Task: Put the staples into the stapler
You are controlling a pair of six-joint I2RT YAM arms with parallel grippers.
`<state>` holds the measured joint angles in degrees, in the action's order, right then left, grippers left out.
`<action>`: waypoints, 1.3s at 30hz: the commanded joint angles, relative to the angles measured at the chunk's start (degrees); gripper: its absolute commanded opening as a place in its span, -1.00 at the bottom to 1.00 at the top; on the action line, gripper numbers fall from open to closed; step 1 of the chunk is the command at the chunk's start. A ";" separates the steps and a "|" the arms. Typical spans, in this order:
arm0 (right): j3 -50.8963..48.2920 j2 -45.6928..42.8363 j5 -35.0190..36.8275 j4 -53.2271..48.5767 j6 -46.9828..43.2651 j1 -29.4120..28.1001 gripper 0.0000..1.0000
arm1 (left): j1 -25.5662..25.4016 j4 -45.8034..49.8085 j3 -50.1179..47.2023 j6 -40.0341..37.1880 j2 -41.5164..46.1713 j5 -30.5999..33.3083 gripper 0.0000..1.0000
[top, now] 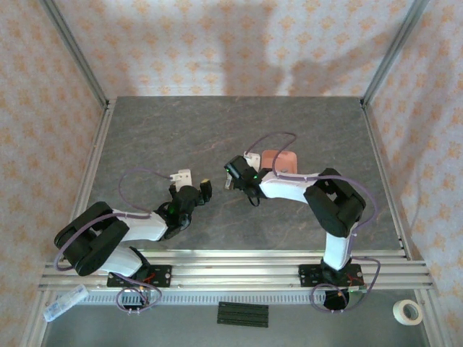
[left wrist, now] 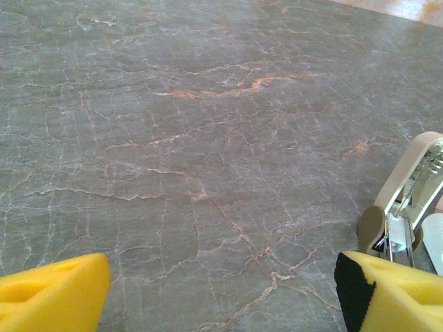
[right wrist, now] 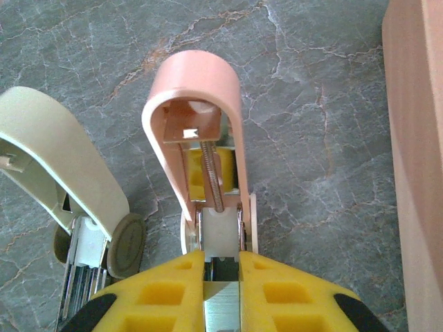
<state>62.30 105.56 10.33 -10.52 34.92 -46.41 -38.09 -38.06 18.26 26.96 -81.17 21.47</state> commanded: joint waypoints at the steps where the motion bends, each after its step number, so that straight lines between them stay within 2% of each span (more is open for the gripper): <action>1: -1.84 -1.03 0.81 -2.22 0.74 0.01 -0.66 | 0.56 -1.31 0.79 0.51 -0.75 0.97 0.71; 3: -2.00 -1.25 0.98 -2.29 0.65 0.01 -0.65 | 0.59 -1.28 0.90 0.61 -0.92 0.80 0.71; 11: -0.79 -2.77 1.36 -2.53 -0.20 0.01 -0.38 | 0.62 -1.56 1.16 0.55 -1.28 0.51 0.71; 15: -0.80 -4.45 1.19 -2.06 -0.45 -0.04 -0.32 | 0.57 -1.65 1.08 0.55 -1.21 0.29 0.71; 23: -1.02 -9.17 0.55 -2.05 -1.86 0.65 -0.30 | 0.56 -1.62 1.03 0.50 -0.50 0.07 0.71; 31: -3.50 -9.28 -13.41 2.62 1.51 6.38 -0.38 | 0.56 -1.87 1.07 0.53 -0.43 -0.80 0.70; 39: -2.31 -4.15 -16.12 0.90 2.97 7.21 -0.49 | 0.56 -1.89 1.07 0.55 -0.32 -1.11 0.70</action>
<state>59.53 99.09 -4.36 -9.08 36.62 -39.22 -38.09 -38.44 18.31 26.96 -81.89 19.90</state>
